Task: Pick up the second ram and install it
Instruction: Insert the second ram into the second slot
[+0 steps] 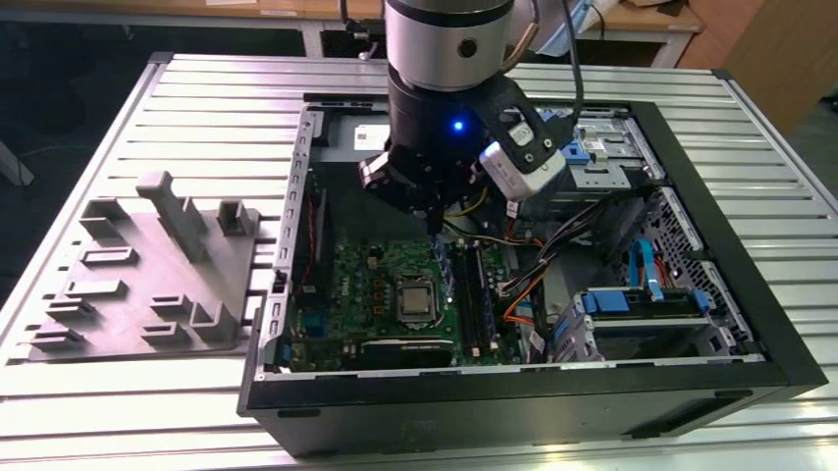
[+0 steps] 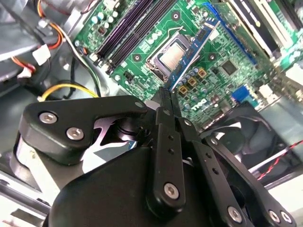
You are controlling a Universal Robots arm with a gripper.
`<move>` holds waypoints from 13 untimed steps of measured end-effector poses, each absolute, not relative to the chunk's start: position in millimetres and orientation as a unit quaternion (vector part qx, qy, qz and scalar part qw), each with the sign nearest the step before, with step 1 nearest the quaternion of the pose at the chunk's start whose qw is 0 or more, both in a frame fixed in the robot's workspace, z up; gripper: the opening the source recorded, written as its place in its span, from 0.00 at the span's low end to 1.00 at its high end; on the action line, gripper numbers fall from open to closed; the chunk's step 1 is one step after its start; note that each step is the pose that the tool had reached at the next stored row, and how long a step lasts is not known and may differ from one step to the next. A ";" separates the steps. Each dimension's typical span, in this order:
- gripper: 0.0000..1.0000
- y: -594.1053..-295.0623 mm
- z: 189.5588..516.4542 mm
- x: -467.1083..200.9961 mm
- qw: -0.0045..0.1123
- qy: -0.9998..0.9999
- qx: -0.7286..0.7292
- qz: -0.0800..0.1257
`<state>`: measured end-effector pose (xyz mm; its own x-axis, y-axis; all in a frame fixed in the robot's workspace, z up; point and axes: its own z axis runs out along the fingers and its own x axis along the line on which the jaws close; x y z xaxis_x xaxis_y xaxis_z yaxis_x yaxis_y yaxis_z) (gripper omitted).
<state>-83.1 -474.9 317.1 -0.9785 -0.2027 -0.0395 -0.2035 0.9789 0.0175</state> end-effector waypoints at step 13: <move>0.11 -474.9 313.9 -83.1 0.020 1.000 -0.012 0.009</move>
<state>-83.1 -474.9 313.9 -0.9989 -0.0236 -0.0396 -0.0243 0.9995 0.0177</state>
